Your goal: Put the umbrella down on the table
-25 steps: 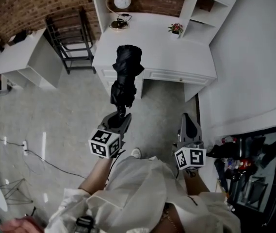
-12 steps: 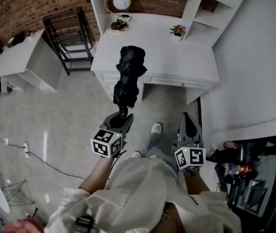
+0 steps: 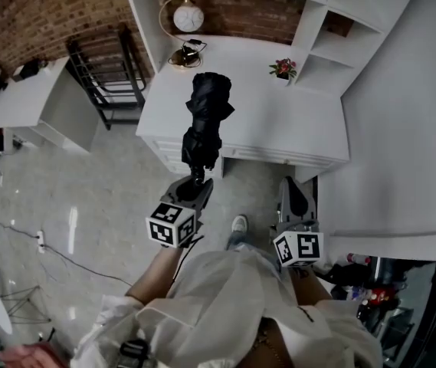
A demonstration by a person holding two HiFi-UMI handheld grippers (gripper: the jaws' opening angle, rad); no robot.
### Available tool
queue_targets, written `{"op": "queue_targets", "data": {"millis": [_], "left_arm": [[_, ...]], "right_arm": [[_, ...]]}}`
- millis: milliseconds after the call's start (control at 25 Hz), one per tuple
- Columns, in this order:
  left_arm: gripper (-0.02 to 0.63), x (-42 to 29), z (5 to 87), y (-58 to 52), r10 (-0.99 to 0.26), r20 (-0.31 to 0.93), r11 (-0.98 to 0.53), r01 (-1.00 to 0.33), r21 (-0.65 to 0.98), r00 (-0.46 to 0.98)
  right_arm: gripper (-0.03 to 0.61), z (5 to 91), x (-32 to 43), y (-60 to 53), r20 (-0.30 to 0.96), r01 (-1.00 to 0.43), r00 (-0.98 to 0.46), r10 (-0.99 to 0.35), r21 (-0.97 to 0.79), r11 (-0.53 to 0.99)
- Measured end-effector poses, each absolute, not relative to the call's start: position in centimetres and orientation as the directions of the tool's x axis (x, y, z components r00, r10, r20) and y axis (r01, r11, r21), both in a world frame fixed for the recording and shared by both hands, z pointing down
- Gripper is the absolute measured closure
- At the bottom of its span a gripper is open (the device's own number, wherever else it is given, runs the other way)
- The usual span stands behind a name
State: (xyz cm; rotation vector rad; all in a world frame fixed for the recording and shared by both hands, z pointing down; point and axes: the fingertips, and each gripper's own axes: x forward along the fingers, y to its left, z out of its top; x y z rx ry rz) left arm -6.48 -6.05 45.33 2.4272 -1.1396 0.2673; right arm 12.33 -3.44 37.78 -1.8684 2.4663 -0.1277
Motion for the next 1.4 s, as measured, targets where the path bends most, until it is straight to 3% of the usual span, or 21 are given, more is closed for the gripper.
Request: {"op": "queue_targets", "data": {"millis": [600, 1400], "left_arm": [[0.497, 0.9, 46.2, -18.6, -0.717, 0.386, -0.492, -0.814, 0.310, 0.580], [0.497, 2.3, 47.6, -28.8, -0.720, 0.374, -0.489, -0.809, 0.326, 0.585]], "right_arm": [[0.560, 39.4, 18.9, -17.5, 0.047, -0.924, -0.366, -0.929, -0.134, 0.357], [0.561, 41.4, 19.4, -27.7, 0.075, -0.923, -0.375, -0.924, -0.127, 0.364]]}}
